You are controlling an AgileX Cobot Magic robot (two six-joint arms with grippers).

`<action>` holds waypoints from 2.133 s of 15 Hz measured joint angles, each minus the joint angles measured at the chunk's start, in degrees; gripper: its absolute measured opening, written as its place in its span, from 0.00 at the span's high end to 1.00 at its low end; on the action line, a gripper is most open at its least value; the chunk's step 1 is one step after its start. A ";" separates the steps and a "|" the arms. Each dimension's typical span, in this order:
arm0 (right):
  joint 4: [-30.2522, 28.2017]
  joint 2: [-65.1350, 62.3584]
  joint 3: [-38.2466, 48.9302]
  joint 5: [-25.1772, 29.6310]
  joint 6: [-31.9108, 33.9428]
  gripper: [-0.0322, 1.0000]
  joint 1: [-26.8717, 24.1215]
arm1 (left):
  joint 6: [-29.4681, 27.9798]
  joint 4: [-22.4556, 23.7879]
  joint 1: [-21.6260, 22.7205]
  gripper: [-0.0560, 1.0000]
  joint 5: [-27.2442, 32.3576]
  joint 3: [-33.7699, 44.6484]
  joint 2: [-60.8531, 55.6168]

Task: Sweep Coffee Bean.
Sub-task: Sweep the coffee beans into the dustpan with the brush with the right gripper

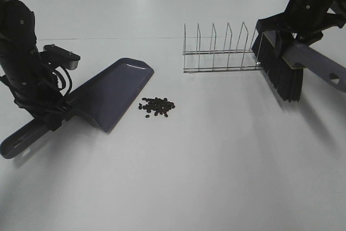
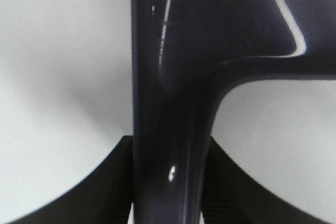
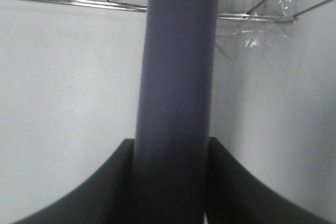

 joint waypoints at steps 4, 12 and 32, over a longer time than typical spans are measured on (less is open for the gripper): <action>0.74 -5.73 0.00 1.43 -0.06 0.63 0.11 | 0.00 0.00 0.00 0.65 0.06 0.00 0.00; 0.06 -10.08 0.00 10.66 -0.11 0.64 0.17 | 0.00 0.00 0.00 0.65 0.06 0.00 0.00; 1.03 -28.82 27.56 -0.06 4.81 0.64 4.70 | -7.91 11.06 -1.38 0.65 1.09 0.00 0.06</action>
